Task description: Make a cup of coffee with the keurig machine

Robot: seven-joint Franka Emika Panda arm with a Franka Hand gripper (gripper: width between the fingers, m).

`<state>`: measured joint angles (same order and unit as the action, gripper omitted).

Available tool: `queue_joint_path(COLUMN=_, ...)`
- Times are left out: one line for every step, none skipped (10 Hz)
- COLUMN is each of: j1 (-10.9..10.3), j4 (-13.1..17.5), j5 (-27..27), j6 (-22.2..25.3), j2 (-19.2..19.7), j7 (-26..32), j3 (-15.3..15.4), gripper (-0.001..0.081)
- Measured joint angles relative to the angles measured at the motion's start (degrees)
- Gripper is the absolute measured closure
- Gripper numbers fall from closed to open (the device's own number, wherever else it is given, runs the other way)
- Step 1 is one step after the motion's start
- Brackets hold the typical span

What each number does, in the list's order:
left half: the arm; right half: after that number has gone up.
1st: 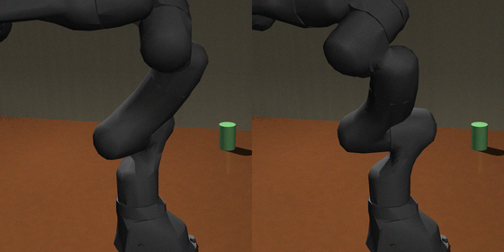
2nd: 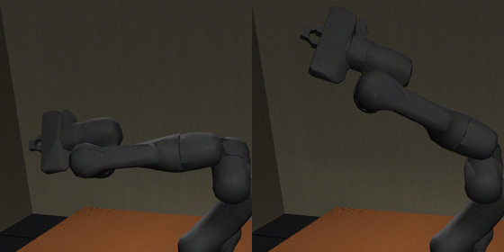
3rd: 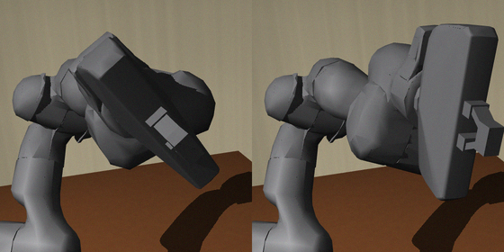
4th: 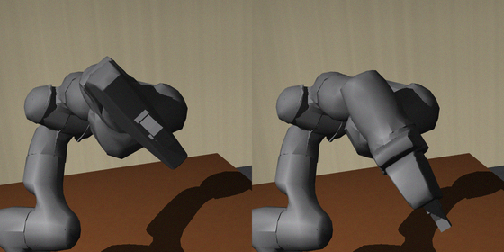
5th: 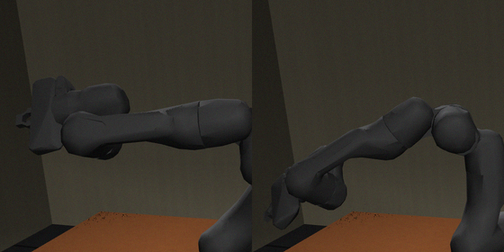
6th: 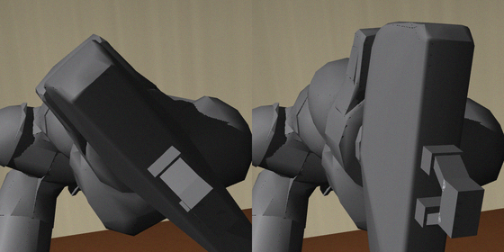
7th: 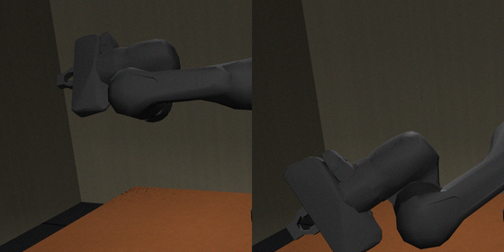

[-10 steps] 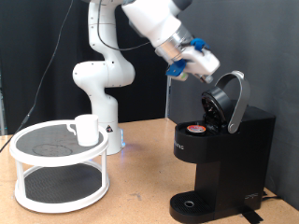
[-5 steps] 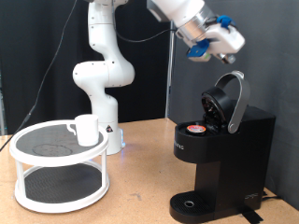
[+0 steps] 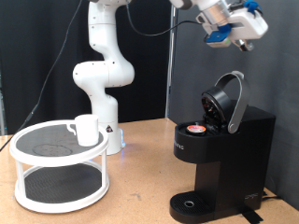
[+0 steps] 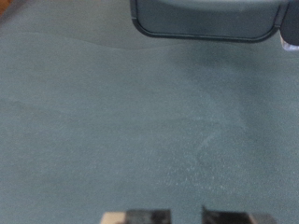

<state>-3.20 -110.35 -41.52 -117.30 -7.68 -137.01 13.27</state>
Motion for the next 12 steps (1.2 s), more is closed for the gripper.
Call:
queue_joint_path(j1=-0.2, j4=0.8, j5=1.5, j6=0.2, j2=1.0, j7=-1.7, j3=0.9, gripper=0.0806)
queue_joint_path(j1=-0.3, j4=1.0, j5=2.4, j6=0.6, j2=1.6, j7=-2.4, j3=1.3, gripper=0.0806)
queue_joint_path(j1=-0.2, j4=0.8, j5=3.2, j6=1.1, j2=1.9, j7=-2.5, j3=1.4, gripper=0.0806)
queue_joint_path(j1=-0.2, j4=0.5, j5=3.5, j6=1.7, j2=1.8, j7=-2.3, j3=1.3, gripper=0.0806)
queue_joint_path(j1=0.0, j4=0.1, j5=3.6, j6=2.3, j2=1.8, j7=-2.0, j3=1.1, gripper=0.0806)
queue_joint_path(j1=0.3, j4=-0.5, j5=3.6, j6=2.6, j2=1.7, j7=-1.7, j3=0.9, gripper=0.0806)
queue_joint_path(j1=0.6, j4=-1.4, j5=4.1, j6=2.6, j2=1.6, j7=-1.6, j3=0.8, gripper=0.0806)
queue_joint_path(j1=1.0, j4=-2.5, j5=4.9, j6=2.6, j2=1.6, j7=-1.8, j3=0.8, gripper=0.0806)
queue_joint_path(j1=1.3, j4=-3.6, j5=5.6, j6=2.5, j2=1.6, j7=-1.8, j3=0.7, gripper=0.0806)
queue_joint_path(j1=1.5, j4=-4.2, j5=5.6, j6=2.2, j2=1.6, j7=-1.8, j3=0.7, gripper=0.0806)
queue_joint_path(j1=1.7, j4=-4.4, j5=5.5, j6=2.1, j2=1.4, j7=-1.7, j3=0.7, gripper=0.0806)
queue_joint_path(j1=1.9, j4=-4.5, j5=5.5, j6=2.1, j2=1.2, j7=-1.7, j3=0.6, gripper=0.0806)
